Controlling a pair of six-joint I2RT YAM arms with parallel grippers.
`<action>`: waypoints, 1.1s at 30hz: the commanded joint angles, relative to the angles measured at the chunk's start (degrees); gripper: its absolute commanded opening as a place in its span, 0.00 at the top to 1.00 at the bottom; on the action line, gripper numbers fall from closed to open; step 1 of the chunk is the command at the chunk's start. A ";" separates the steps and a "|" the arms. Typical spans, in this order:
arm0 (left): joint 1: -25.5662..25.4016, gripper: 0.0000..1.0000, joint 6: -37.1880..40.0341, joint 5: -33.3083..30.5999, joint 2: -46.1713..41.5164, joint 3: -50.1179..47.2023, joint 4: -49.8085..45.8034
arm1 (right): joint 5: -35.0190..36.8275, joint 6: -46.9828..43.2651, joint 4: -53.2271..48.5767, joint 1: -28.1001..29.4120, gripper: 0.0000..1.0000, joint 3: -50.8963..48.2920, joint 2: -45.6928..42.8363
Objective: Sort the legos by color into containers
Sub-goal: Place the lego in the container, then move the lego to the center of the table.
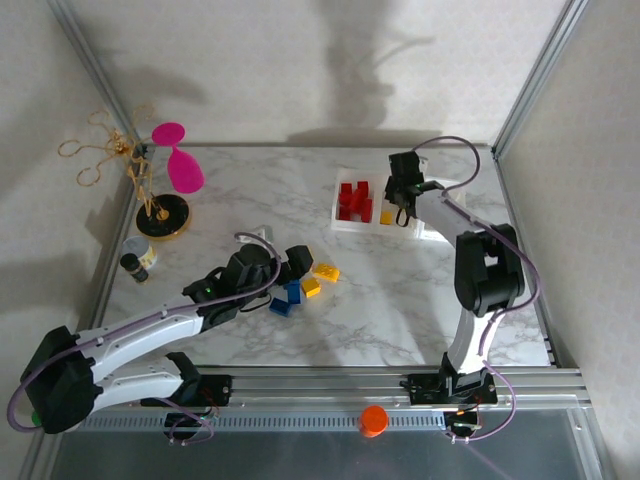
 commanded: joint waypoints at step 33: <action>-0.40 0.00 -1.28 -6.83 -19.73 -7.41 -11.23 | -5.43 10.44 -1.11 28.93 0.21 -22.37 -18.63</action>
